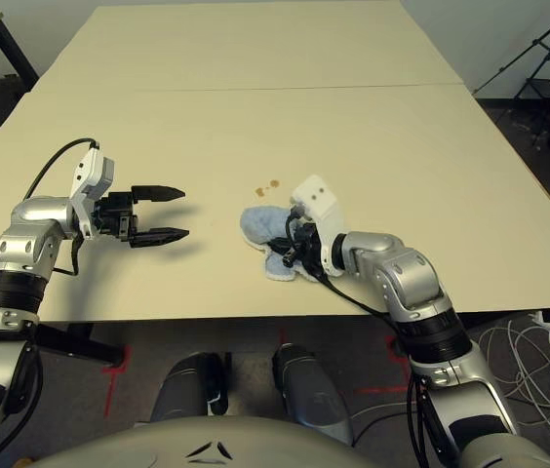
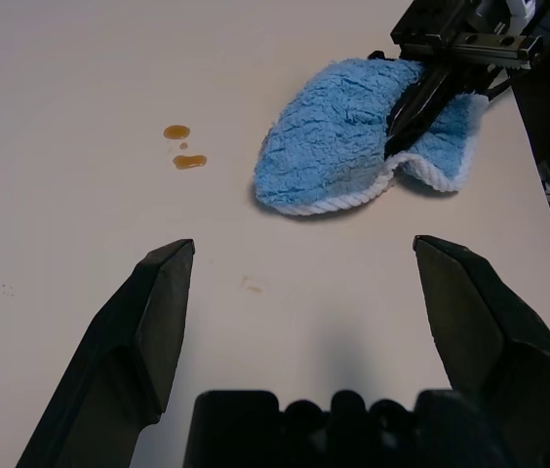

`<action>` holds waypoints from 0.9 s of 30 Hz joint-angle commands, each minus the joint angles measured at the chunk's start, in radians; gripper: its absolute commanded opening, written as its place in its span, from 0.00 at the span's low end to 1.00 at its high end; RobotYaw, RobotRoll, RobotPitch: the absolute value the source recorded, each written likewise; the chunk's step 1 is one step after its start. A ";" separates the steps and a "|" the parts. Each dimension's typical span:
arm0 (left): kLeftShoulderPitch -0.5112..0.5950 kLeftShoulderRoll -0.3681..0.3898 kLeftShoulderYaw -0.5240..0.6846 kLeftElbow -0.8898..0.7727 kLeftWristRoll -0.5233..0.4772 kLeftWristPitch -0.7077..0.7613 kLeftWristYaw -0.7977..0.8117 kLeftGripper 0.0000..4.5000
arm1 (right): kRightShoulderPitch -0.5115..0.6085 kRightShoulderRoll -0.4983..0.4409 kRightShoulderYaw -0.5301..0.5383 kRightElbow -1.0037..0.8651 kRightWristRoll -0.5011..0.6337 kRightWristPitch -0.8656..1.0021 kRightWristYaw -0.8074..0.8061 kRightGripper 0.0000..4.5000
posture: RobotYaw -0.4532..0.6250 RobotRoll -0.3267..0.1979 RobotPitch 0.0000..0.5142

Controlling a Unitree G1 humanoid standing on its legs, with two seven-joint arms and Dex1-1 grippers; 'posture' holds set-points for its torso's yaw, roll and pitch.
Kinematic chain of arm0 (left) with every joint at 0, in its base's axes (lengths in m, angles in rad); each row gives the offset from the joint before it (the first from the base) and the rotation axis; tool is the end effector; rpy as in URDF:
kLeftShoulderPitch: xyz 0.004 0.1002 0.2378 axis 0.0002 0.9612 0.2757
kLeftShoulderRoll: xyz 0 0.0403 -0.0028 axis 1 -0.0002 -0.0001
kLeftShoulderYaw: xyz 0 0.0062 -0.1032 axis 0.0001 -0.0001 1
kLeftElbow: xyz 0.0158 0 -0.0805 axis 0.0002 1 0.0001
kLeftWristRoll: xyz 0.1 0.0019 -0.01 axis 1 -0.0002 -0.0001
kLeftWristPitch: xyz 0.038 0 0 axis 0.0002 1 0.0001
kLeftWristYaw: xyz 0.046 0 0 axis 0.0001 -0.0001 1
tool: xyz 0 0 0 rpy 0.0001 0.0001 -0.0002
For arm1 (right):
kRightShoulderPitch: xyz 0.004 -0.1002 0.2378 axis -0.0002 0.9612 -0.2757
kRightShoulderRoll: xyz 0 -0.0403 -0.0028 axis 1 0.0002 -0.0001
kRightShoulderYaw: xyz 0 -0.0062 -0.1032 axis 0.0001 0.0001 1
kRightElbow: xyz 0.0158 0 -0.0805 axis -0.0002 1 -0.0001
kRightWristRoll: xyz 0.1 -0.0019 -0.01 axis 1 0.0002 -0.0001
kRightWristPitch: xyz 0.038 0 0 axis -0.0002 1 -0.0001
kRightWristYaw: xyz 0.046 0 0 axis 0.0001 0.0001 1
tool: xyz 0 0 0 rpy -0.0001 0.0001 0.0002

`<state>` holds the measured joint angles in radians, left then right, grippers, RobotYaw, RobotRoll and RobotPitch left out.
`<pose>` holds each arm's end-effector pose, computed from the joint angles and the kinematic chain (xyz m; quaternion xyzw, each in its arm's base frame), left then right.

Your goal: Wipe the water off the table with a rag.

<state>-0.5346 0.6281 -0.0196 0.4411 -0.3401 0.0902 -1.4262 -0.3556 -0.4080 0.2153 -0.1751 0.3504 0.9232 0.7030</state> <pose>0.2935 0.2694 0.1372 0.1076 0.0670 -0.6012 0.7890 0.2483 -0.1577 0.1085 -0.0233 0.2645 0.4589 0.8479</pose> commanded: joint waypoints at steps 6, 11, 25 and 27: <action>0.011 -0.009 -0.010 -0.010 0.008 -0.004 -0.002 1.00 | 0.023 -0.196 -0.081 0.148 -0.015 -0.007 0.064 0.02 | 0.20 0.62 0.23; 0.008 -0.010 -0.010 -0.005 0.009 -0.005 -0.003 1.00 | 0.021 -0.323 -0.154 0.235 -0.017 -0.056 0.092 0.02 | 0.19 0.62 0.23; -0.009 -0.009 -0.013 0.025 0.017 -0.014 -0.012 1.00 | -0.117 -0.336 -0.407 0.418 0.078 -0.151 0.055 0.02 | 0.18 0.62 0.23; -0.015 -0.010 -0.014 0.036 0.019 -0.019 -0.014 1.00 | -0.141 -0.280 -0.416 0.408 0.086 -0.155 0.024 0.02 | 0.18 0.62 0.23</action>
<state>-0.5392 0.6155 -0.0205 0.4535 -0.3362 0.0803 -1.4280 -0.4819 -0.7119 -0.1844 0.2417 0.4169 0.7800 0.7476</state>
